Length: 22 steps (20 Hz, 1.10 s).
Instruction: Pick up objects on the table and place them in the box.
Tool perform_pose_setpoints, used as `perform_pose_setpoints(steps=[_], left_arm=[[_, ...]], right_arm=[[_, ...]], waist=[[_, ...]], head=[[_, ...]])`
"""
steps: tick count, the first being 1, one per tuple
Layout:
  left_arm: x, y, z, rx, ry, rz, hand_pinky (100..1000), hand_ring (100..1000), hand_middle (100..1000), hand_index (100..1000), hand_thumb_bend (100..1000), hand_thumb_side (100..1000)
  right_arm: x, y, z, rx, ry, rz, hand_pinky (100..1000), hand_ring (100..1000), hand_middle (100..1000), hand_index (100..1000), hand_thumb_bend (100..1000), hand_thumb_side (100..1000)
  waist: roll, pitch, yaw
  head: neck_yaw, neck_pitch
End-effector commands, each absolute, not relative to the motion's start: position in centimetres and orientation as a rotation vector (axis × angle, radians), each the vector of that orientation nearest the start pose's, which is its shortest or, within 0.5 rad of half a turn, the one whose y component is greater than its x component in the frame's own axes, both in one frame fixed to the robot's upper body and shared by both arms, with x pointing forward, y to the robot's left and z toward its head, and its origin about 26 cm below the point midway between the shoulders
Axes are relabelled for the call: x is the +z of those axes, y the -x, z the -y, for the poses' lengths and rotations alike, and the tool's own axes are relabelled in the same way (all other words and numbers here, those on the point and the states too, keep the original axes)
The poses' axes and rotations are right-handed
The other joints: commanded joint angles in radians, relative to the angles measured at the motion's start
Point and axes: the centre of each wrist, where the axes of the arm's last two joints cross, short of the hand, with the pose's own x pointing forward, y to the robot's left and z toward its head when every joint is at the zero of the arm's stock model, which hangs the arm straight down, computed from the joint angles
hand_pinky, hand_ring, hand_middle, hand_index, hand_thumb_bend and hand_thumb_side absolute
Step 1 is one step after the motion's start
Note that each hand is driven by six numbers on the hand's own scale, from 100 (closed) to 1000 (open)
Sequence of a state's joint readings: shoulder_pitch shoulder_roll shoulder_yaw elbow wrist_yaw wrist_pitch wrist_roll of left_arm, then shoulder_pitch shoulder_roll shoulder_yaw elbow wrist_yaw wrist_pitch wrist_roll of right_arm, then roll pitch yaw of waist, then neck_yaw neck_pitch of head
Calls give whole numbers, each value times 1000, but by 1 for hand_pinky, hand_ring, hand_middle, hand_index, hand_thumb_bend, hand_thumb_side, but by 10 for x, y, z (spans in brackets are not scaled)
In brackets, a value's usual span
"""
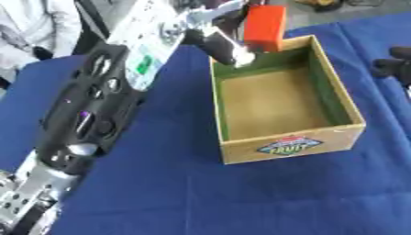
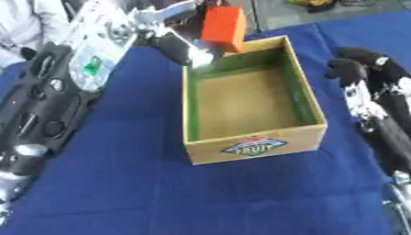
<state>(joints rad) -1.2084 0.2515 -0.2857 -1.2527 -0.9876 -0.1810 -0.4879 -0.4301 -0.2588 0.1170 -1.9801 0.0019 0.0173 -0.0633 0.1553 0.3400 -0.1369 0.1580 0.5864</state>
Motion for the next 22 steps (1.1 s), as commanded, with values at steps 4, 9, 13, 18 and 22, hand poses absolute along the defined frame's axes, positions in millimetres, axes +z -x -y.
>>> perform_pose_setpoints(steps=[4, 9, 13, 18, 22], left_arm=[[324, -437, -69, 2267, 1351, -2182, 351, 414, 301, 516, 100, 383], [307, -441, -57, 2292, 1370, -2112, 361, 419, 302, 517, 100, 381], [292, -446, -56, 2342, 1370, -2078, 363, 421, 302, 518, 100, 383], [279, -450, -54, 2379, 1356, -2053, 380, 444, 339, 557, 100, 399], [278, -448, -53, 2382, 1310, -2046, 464, 535, 481, 751, 100, 501]], right_arm=[[232, -307, 203, 357, -24, 2420, 986, 832, 581, 796, 100, 555], [233, -307, 201, 356, -36, 2425, 987, 833, 581, 796, 100, 552], [234, -307, 200, 360, -43, 2427, 987, 833, 580, 796, 100, 552], [234, -307, 199, 364, -51, 2426, 990, 834, 580, 796, 100, 551], [233, -307, 200, 363, -47, 2421, 991, 834, 579, 796, 100, 550]], waist=[[-7, -10, -20], [-5, -7, -23], [-4, -4, -25], [-4, -1, -26], [-6, -1, -24]], head=[[18, -18], [21, -20], [18, -22], [15, -27], [13, -26]])
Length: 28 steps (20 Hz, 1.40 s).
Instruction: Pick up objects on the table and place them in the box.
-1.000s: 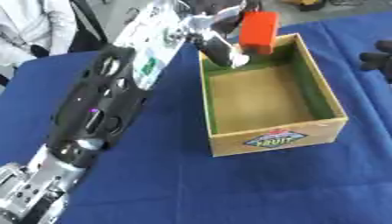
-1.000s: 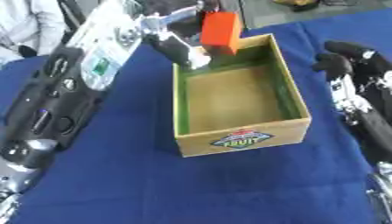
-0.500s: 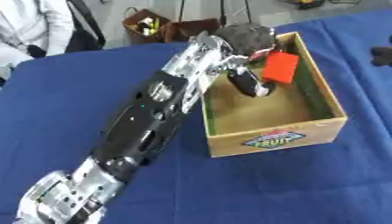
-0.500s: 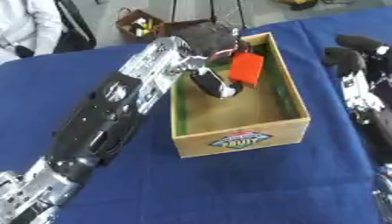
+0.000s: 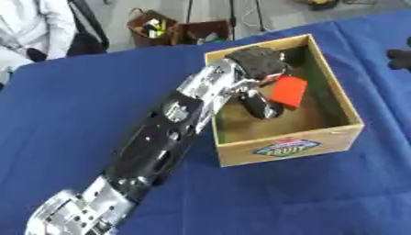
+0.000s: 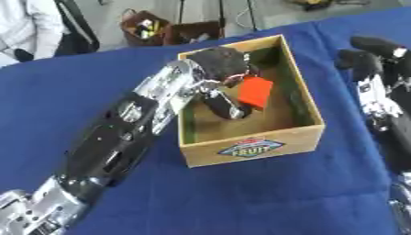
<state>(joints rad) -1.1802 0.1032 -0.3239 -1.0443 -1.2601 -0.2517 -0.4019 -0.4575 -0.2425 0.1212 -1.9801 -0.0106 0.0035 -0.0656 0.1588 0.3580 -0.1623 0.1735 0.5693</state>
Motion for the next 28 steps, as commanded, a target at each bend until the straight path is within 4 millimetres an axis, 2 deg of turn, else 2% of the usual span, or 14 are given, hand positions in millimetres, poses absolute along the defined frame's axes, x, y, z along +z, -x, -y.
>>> perform_pose_setpoints(steps=[1, 2, 4, 6, 7, 8, 11, 13, 15, 17, 21, 22, 24, 28], left_arm=[[278, -448, -53, 2384, 1306, -2040, 474, 569, 535, 814, 100, 536], [279, -447, -53, 2380, 1310, -2037, 490, 622, 618, 898, 100, 577], [281, -446, -54, 2370, 1328, -2030, 524, 677, 690, 957, 164, 620], [282, -445, -55, 2361, 1361, -2016, 631, 762, 765, 1000, 303, 698], [282, -445, -55, 2358, 1378, -2006, 631, 762, 765, 1000, 303, 698], [282, -446, -57, 2352, 1408, -2002, 706, 821, 824, 1000, 412, 778], [283, -445, -62, 2307, 1483, -2023, 698, 817, 818, 1000, 479, 861], [286, -444, -66, 2272, 1498, -2047, 696, 816, 816, 1000, 491, 875], [290, -441, -75, 2209, 1513, -2118, 661, 789, 781, 997, 423, 886], [304, -432, -85, 2068, 1524, -2241, 620, 757, 748, 976, 315, 867], [333, -401, -112, 1728, 1473, -2526, 581, 700, 668, 942, 194, 873], [340, -393, -121, 1658, 1452, -2572, 561, 678, 648, 931, 137, 861], [349, -374, -141, 1533, 1394, -2670, 524, 645, 620, 915, 103, 860], [357, -338, -171, 1291, 1285, -2859, 483, 599, 581, 890, 112, 843]], right_arm=[[233, -307, 200, 363, -47, 2421, 991, 834, 579, 796, 100, 551], [233, -307, 200, 363, -47, 2421, 991, 833, 579, 796, 100, 551], [233, -307, 200, 363, -46, 2419, 992, 833, 579, 796, 100, 550], [232, -307, 200, 363, -47, 2418, 992, 832, 579, 796, 100, 551], [232, -307, 200, 363, -48, 2417, 992, 832, 579, 796, 100, 551], [232, -307, 200, 363, -48, 2416, 992, 832, 579, 796, 100, 551], [231, -307, 200, 361, -51, 2411, 992, 832, 578, 796, 100, 556], [231, -307, 199, 362, -51, 2409, 992, 832, 578, 796, 100, 558], [232, -307, 200, 355, -49, 2415, 990, 831, 579, 796, 100, 561], [232, -307, 201, 345, -43, 2416, 990, 831, 580, 796, 100, 560], [231, -307, 204, 329, -22, 2415, 989, 831, 580, 796, 100, 564], [230, -307, 205, 326, -14, 2413, 988, 831, 580, 796, 100, 563], [229, -307, 207, 319, 0, 2409, 989, 831, 580, 796, 100, 562], [229, -307, 207, 309, 10, 2413, 988, 831, 581, 796, 100, 564]], waist=[[-9, -19, 2], [-10, -19, 2], [-11, -20, 3], [-11, -20, 4], [-12, -20, 4], [-13, -21, 5], [-21, -23, 11], [-28, -23, 12], [-36, -27, 19], [-41, -31, 28], [-46, -43, 50], [-45, -47, 58], [-44, -52, 70], [-49, -54, 85]], head=[[-3, -9], [-3, -8], [-5, -8], [-5, -8], [-4, -7], [-5, -7], [-12, -3], [-18, -2], [-20, 3], [-27, 9], [-42, 37], [-45, 48], [-48, 59], [-59, 62]])
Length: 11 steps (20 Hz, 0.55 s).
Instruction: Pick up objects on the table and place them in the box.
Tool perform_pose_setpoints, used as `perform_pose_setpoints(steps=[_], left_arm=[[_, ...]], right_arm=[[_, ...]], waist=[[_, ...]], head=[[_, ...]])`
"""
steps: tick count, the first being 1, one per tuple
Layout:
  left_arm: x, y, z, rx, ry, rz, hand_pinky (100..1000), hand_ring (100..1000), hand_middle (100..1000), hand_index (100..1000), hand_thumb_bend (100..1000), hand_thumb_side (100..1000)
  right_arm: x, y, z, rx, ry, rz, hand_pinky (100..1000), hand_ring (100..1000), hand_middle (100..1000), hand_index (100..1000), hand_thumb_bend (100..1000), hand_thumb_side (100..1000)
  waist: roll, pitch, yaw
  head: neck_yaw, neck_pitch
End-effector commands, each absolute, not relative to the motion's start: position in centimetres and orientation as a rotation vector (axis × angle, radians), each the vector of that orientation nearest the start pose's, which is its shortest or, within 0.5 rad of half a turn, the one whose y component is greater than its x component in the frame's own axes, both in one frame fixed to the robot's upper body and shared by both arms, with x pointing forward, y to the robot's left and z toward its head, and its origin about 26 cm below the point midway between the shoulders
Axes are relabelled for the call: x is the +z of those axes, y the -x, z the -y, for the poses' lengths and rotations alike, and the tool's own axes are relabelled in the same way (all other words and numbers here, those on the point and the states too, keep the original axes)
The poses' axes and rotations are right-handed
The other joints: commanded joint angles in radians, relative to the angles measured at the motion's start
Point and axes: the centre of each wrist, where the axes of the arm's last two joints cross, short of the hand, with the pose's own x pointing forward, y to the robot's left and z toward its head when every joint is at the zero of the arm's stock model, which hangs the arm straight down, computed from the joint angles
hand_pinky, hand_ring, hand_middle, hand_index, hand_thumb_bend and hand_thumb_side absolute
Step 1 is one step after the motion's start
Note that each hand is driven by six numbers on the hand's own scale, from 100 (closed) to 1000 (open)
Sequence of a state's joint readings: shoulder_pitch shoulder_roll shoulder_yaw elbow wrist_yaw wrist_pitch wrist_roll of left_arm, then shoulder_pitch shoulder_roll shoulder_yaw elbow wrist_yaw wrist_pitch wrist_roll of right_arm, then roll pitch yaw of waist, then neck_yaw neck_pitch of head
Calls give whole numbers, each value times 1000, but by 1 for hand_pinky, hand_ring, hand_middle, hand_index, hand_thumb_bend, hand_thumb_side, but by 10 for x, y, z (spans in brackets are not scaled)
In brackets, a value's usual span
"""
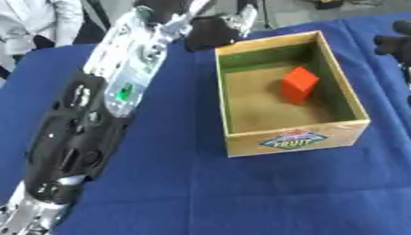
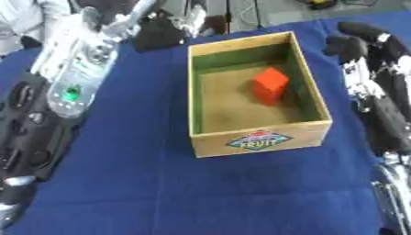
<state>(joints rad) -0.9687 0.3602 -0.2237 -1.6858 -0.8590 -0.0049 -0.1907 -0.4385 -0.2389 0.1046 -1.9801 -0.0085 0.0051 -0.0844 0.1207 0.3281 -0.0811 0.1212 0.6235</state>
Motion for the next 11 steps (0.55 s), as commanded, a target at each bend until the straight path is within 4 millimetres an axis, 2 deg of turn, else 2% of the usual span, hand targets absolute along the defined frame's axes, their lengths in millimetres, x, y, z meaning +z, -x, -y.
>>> perform_pose_setpoints(steps=[1, 7, 11], left_arm=[[357, -331, -177, 1239, 1253, -2902, 479, 594, 577, 887, 112, 839], [353, -307, -202, 998, 1106, -3122, 435, 563, 562, 887, 100, 865], [345, -303, -217, 814, 1020, -3260, 417, 552, 556, 884, 118, 919]], right_arm=[[229, -307, 207, 307, 9, 2414, 988, 831, 581, 796, 100, 564], [230, -308, 206, 301, 8, 2419, 988, 831, 581, 797, 100, 568], [231, -308, 207, 294, 10, 2425, 987, 832, 582, 797, 100, 569]], waist=[[-13, -24, 6], [-23, -24, 17], [-30, -25, 23]], head=[[-9, 7], [-17, -6], [-22, -11]])
